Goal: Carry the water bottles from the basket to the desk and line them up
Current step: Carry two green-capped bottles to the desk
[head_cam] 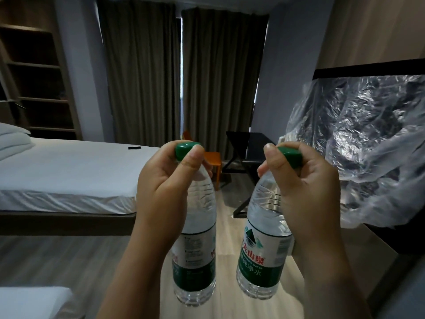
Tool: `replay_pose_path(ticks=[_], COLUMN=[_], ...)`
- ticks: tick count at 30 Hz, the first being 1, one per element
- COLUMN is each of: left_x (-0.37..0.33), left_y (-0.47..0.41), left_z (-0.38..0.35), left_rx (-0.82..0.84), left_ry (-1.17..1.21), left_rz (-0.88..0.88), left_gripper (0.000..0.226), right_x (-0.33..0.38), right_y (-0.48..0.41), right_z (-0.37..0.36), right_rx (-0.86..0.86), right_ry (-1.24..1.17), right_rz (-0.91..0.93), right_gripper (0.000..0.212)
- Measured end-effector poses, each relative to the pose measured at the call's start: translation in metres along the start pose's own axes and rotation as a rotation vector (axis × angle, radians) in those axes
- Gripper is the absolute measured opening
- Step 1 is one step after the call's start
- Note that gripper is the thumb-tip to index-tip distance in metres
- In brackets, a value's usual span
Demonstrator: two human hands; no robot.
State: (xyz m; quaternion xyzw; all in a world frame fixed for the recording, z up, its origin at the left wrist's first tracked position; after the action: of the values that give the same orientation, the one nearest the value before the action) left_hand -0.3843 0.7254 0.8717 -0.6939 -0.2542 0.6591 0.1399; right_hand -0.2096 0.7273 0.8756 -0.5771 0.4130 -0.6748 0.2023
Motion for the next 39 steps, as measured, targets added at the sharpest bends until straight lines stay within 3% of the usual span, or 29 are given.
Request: replay_pose_path(ticks=[15,30,39], left_x=[0.139,0.279,0.370], left_y=[-0.229,-0.446,-0.557], left_z=[-0.040,-0.137,-0.159], left_rx=[0.075,-0.060,-0.031], left_ry=[-0.056,-0.170,-0.187], left_rz=[0.027,-0.066,-0.048], left_gripper=[0.023,0.024,0.025], right_x=[-0.184,-0.401,-0.523], right_y=[-0.157,-0.331,-0.403], right_z=[-0.090,-0.124,-0.167], right_rx=[-0.046,-0.032,-0.028], right_ry=[0.036,-0.027,-0.006], right_rz=[0.028,0.031,0.005], right_gripper=[0.015,0.010,0.009])
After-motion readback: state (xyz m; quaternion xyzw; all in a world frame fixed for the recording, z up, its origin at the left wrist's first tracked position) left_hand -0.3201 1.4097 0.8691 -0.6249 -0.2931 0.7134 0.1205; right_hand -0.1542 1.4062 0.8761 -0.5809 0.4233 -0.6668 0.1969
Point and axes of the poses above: each hand's wrist, its own y-axis away from the middle knuckle, its own z-axis out of the back of the hand, x = y × z, the point moved 1 cm from there along -y, towards the middle knuckle, and after that the axes turned 7 degrees about z, right-handed, at the moved point
